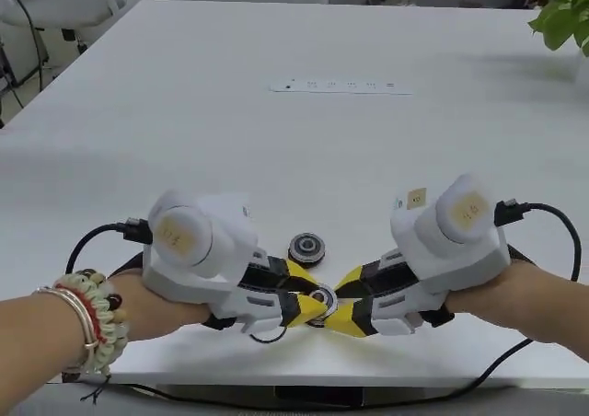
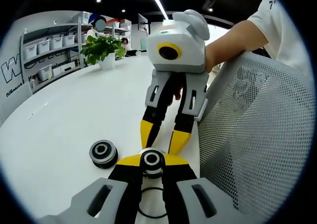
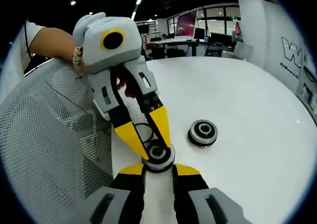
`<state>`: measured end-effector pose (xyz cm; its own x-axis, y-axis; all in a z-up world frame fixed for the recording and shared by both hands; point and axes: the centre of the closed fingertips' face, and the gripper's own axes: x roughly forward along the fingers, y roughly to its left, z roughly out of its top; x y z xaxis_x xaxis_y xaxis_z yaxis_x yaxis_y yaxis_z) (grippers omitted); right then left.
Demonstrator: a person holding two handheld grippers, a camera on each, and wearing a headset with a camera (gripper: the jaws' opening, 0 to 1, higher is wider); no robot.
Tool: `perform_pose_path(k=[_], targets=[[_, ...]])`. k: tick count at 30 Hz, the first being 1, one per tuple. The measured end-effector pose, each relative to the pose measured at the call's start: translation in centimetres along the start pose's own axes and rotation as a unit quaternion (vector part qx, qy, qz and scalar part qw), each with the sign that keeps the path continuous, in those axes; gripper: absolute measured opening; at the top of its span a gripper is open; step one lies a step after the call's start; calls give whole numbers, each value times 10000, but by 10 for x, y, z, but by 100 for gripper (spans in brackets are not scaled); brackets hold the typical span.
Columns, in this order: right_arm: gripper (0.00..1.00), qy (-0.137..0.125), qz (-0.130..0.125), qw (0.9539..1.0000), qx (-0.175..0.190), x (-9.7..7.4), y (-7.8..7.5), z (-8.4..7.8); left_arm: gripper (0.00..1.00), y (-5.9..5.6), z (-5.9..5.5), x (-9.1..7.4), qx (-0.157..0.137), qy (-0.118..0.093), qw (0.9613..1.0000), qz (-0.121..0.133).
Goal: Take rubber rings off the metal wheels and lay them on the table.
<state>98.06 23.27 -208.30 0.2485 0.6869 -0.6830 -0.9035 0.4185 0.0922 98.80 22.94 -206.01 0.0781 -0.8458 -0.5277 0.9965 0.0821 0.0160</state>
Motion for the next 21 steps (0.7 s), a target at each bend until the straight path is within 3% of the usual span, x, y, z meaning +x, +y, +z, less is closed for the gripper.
perform_pose_path(k=[4, 7, 8, 12, 16, 19, 21], targets=[[13, 88, 1, 9999, -52, -3, 0, -3, 8, 0, 0, 0, -18, 14, 10000, 8], [0, 115, -169, 9996, -170, -5, -5, -4, 8, 1, -1, -1, 0, 42, 10000, 24], [0, 132, -80, 9998, -130, -4, -3, -4, 8, 1, -1, -1, -28, 31, 10000, 32], [0, 150, -111, 9998, -116, -3, -4, -4, 8, 1, -1, -1, 3, 39, 10000, 39], [0, 176, -161, 9996, 178, -3, -7, -4, 8, 2, -1, -1, 1, 40, 10000, 62], [0, 187, -156, 9951, 953, -3, -7, -5, 8, 2, -1, -1, 13, 42, 10000, 65], [0, 170, -124, 9936, 1110, -4, -9, -5, 8, 2, -1, -1, 14, 40, 10000, 66]])
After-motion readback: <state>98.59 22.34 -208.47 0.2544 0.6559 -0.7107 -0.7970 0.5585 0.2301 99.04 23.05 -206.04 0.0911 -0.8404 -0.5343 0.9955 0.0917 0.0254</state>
